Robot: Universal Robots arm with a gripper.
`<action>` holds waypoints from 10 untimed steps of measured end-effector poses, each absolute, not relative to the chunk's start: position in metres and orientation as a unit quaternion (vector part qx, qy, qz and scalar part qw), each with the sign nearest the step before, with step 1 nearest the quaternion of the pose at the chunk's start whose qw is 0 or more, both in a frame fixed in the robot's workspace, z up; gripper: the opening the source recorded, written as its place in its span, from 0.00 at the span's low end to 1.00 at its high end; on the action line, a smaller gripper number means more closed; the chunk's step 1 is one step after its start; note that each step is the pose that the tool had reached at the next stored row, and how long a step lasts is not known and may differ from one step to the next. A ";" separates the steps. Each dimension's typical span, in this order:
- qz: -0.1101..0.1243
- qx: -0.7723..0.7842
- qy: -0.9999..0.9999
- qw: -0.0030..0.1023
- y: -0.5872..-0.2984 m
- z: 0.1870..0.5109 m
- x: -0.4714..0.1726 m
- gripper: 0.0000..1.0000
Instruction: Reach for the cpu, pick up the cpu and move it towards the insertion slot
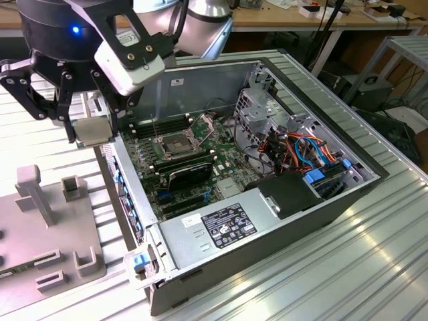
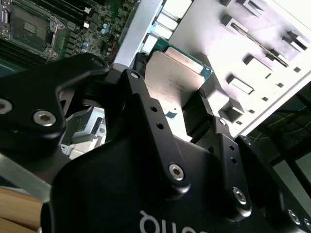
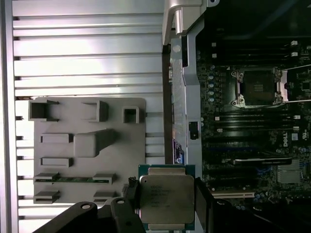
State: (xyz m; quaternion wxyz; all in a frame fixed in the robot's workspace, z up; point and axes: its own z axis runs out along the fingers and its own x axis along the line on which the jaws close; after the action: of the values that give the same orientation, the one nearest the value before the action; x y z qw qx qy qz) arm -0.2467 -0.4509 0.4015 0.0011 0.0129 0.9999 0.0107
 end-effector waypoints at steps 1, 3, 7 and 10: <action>0.011 0.013 1.000 0.001 -0.451 0.401 -0.244 0.55; 0.011 0.013 1.000 0.001 -0.451 0.401 -0.237 0.55; 0.011 0.013 1.000 0.001 -0.451 0.401 -0.227 0.55; 0.011 0.013 1.000 0.001 -0.451 0.401 -0.217 0.55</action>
State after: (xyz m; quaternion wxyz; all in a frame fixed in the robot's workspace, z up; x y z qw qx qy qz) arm -0.2169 -0.4509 0.4014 0.0011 0.0129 0.9999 0.0107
